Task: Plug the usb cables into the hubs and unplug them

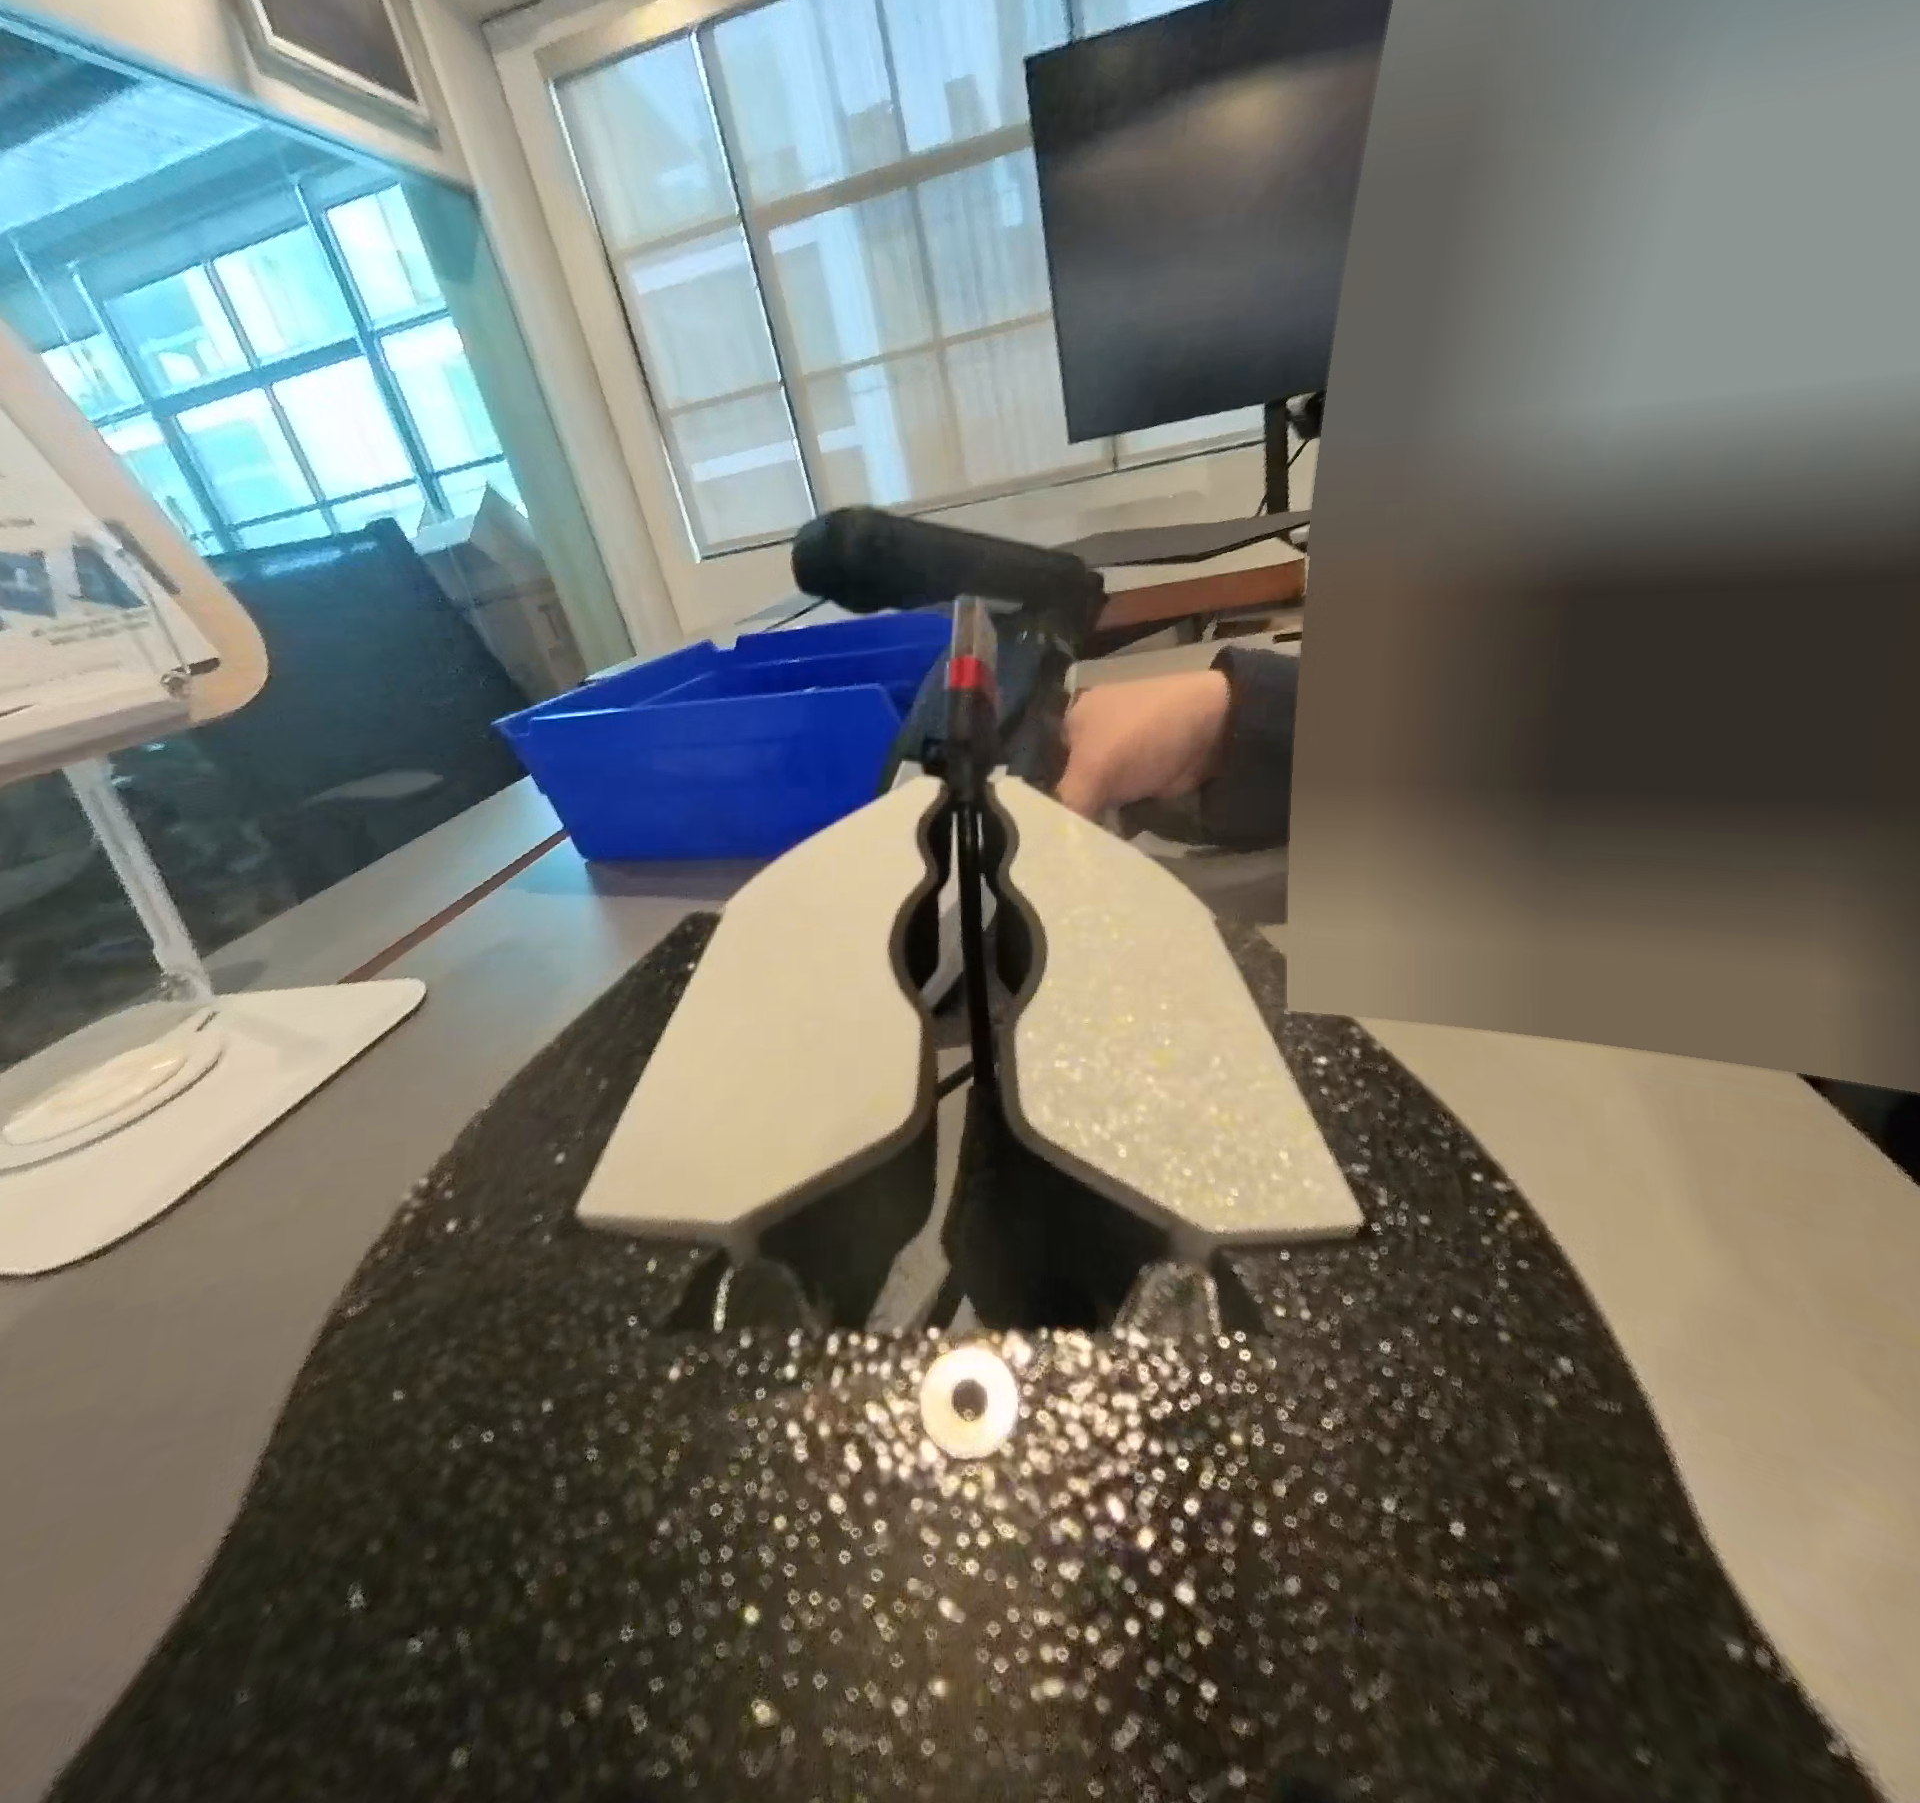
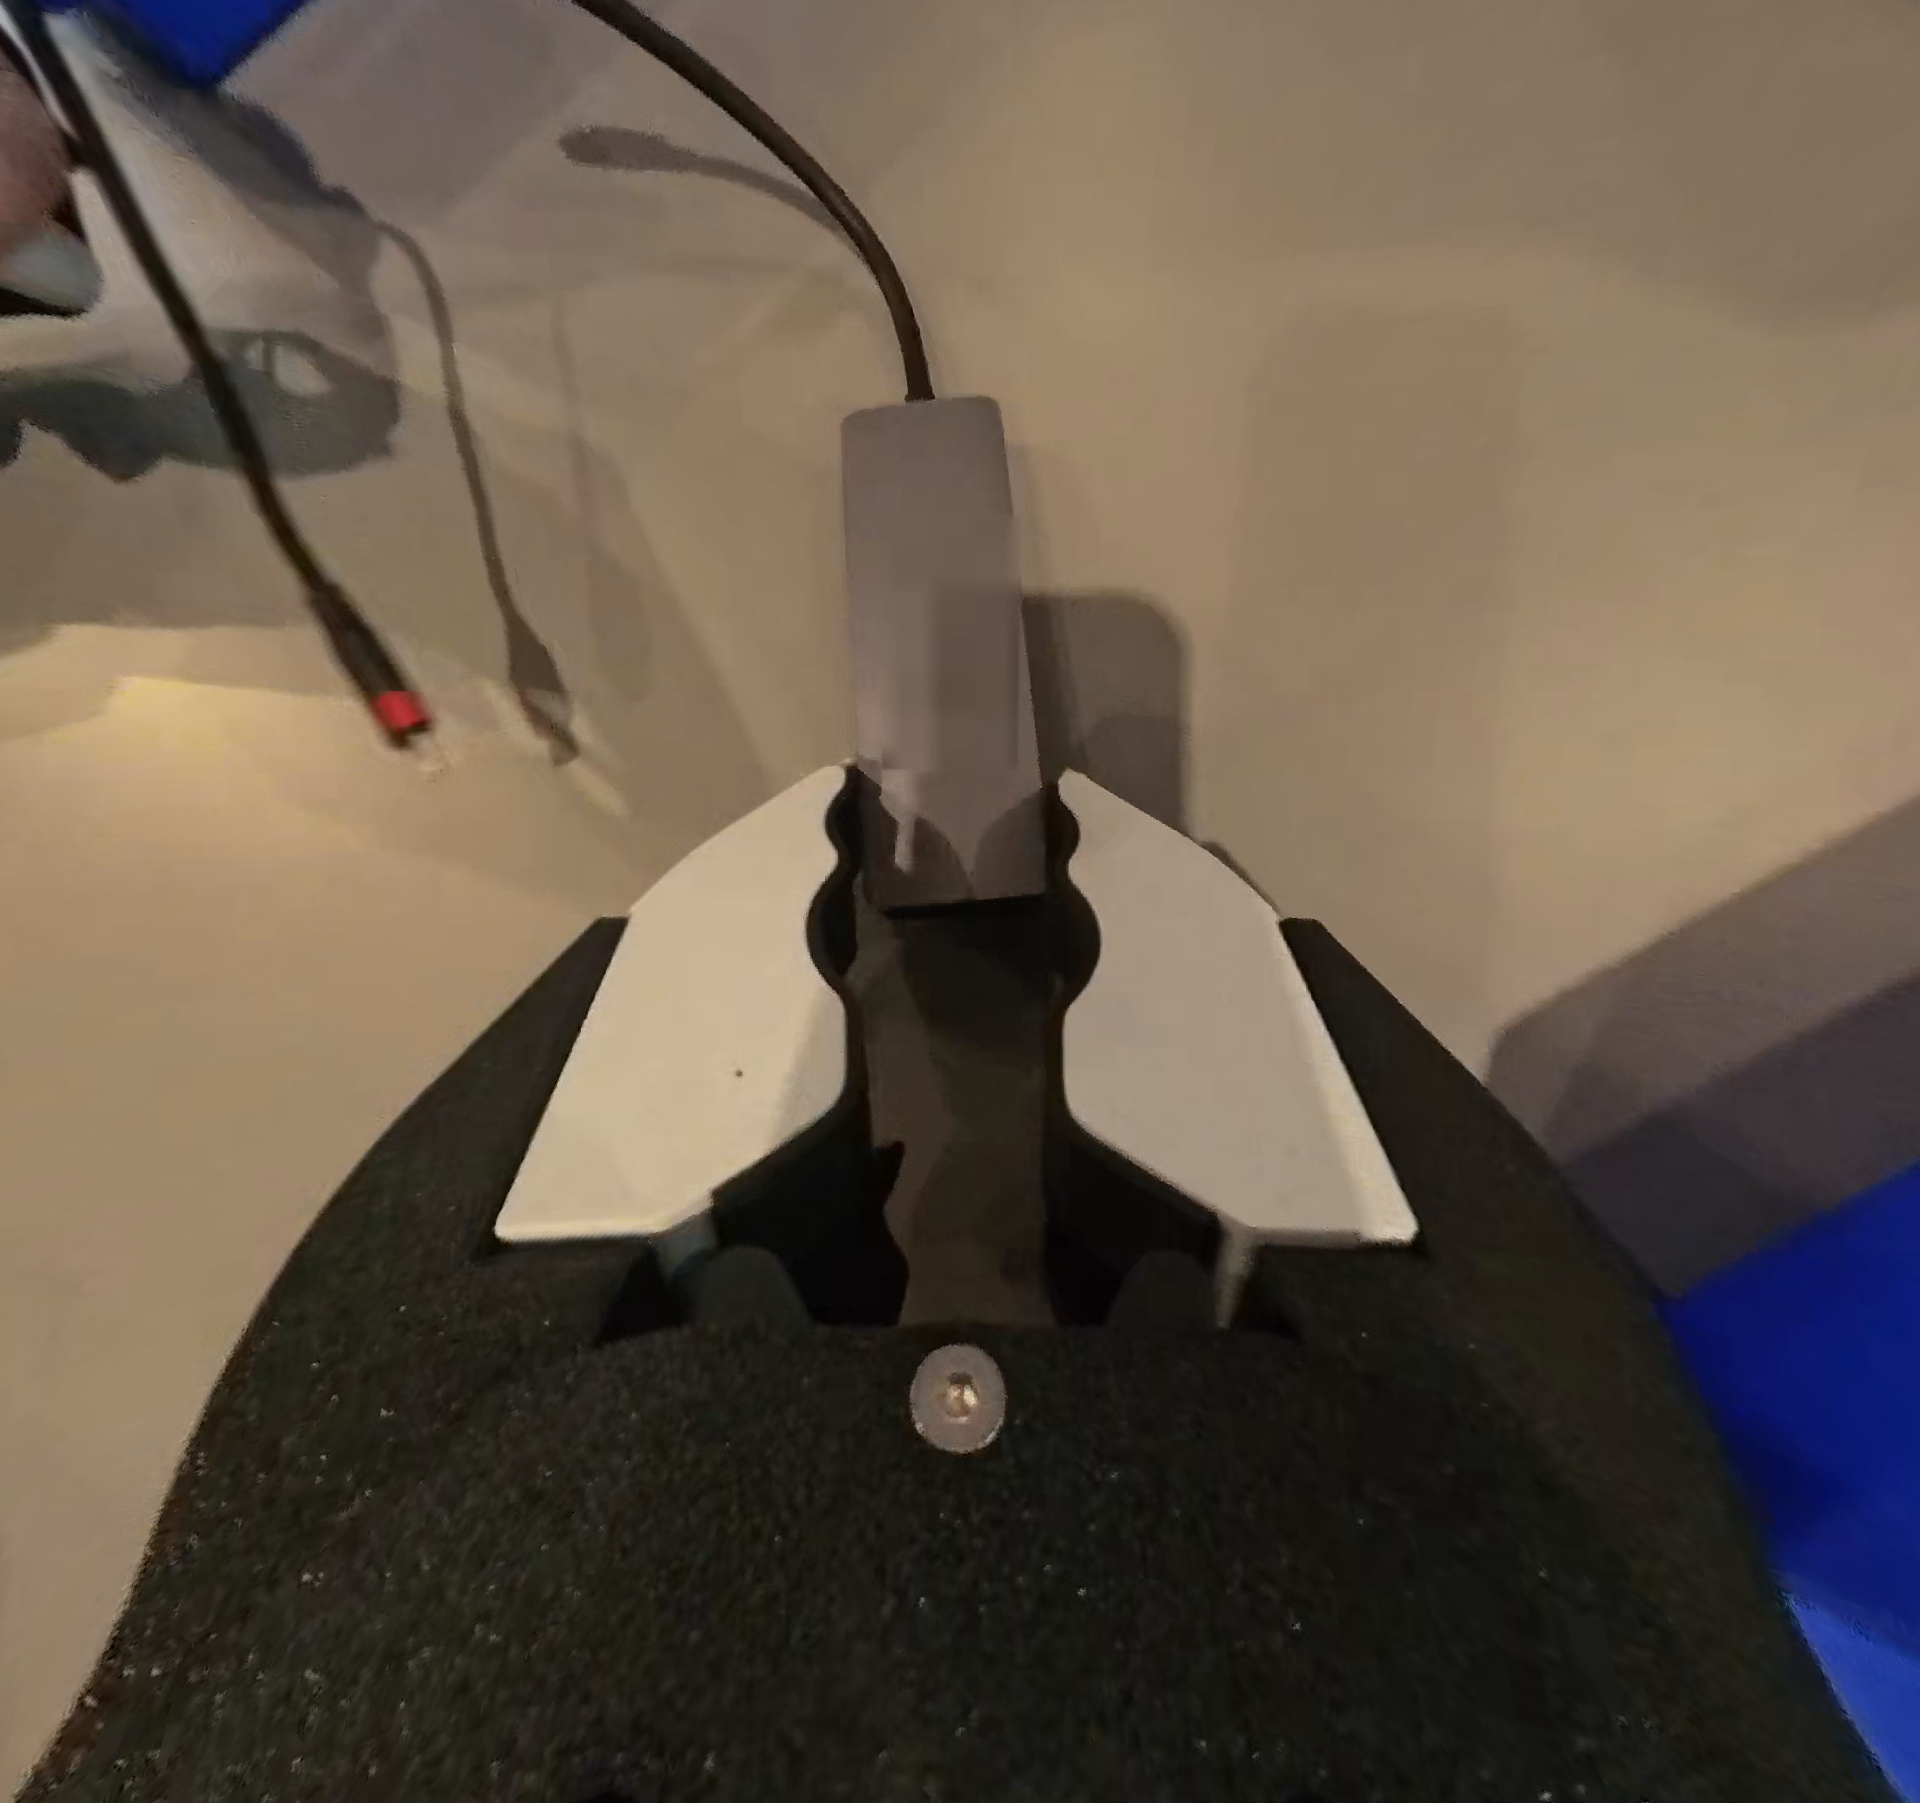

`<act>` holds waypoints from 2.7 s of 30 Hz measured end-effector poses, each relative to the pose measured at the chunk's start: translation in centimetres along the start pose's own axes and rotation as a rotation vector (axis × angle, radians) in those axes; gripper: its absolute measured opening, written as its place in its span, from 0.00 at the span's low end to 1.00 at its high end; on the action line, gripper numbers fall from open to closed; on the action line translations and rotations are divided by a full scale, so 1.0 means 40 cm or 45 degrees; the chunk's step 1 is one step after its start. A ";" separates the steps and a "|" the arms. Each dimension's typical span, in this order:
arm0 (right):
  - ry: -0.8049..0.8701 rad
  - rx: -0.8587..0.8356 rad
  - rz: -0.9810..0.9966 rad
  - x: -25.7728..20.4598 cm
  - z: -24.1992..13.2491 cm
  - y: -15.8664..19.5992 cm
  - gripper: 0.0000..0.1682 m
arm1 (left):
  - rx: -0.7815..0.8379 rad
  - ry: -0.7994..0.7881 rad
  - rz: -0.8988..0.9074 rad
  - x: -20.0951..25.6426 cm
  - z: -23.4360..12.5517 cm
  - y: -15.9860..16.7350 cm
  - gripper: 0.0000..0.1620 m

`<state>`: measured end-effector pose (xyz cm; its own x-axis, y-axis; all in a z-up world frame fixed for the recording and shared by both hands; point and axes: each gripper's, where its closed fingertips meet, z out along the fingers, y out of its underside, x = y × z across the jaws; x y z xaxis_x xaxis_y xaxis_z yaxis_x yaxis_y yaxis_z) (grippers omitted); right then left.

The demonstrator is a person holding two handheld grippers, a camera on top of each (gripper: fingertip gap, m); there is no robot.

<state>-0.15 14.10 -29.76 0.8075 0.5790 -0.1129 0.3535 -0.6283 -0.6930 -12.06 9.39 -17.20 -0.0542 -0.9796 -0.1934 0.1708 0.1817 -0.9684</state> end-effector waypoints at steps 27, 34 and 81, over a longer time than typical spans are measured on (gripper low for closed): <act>0.108 -0.078 -0.131 0.011 0.011 0.018 0.37 | -0.194 -0.224 0.008 -0.075 -0.013 0.041 0.03; 0.151 -0.127 -0.055 0.004 0.016 0.013 0.20 | -0.497 -0.358 0.172 -0.101 -0.015 0.101 0.03; -0.183 0.130 0.604 -0.073 0.044 -0.047 0.19 | -1.586 -0.267 1.849 -0.170 0.044 0.300 0.02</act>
<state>-4.00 14.50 -29.39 0.7925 0.3118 -0.5242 -0.0906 -0.7897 -0.6068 -7.89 18.09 -27.24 -0.4212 -0.0196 -0.9068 -0.7292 0.6018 0.3257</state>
